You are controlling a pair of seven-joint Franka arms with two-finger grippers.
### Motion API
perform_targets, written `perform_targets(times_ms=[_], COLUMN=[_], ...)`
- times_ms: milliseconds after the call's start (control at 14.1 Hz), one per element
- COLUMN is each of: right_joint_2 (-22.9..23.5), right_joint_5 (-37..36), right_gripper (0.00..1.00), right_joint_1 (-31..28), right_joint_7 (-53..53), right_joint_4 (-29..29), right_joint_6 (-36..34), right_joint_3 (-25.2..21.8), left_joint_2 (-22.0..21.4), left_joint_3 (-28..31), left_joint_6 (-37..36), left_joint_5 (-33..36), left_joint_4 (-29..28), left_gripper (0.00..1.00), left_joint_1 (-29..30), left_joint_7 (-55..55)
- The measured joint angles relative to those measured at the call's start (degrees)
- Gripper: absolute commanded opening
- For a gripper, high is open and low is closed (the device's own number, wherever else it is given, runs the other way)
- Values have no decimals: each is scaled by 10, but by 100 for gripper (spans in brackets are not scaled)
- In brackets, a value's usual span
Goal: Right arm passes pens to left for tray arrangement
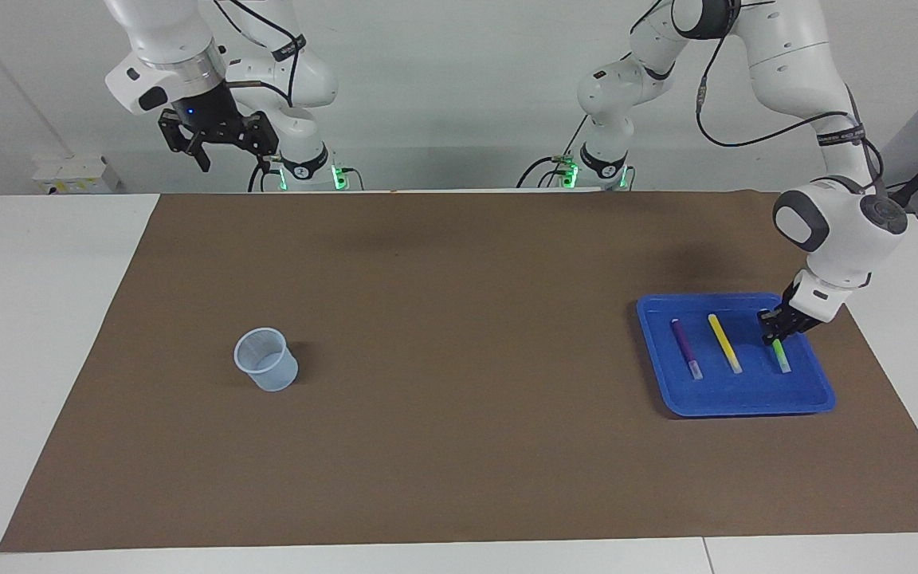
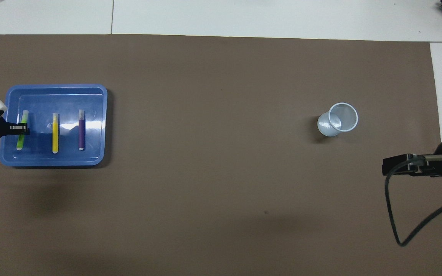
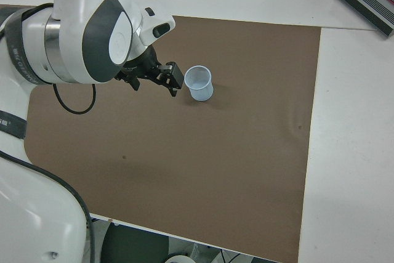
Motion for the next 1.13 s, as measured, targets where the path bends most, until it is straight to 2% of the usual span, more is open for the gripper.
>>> perform_targets(times_ms=[71,141,212,353,707,848,990,1131], right_joint_2=[1,4,8,23,54,61,68,74], right_joint_5=[-1,-3,-8,-22,-23,-23,-23,-23], right_gripper=[100,100,100,100,100,100,100,100], right_joint_1=[-10,-20,-26,-30,-29,-29,-30,-33], right_joint_7=[-7,-15,-21,-26,-26,-26,-26,-26], right_joint_4=[-7,-10,-10,-4,16,15,9,-3], right_joint_6=[13,29,47,70,76,88,105,124], right_joint_3=[-2,-4,-5,-6,-4,-4,-4,-5], left_joint_2=[0,0,0,0,0,0,0,-1], left_joint_3=[0,-1,-2,-2,-3,-3,-2,-3], left_joint_6=[1,2,2,4,4,4,4,4], left_joint_5=[0,0,0,0,0,0,0,0], left_joint_4=[0,-1,-2,-3,-4,-4,-1,11], left_gripper=[23,32,49,51,53,73,98,99], left_joint_1=[0,-1,-1,-1,-1,-1,-1,-1], left_joint_7=[0,0,0,0,-1,-1,-1,-1])
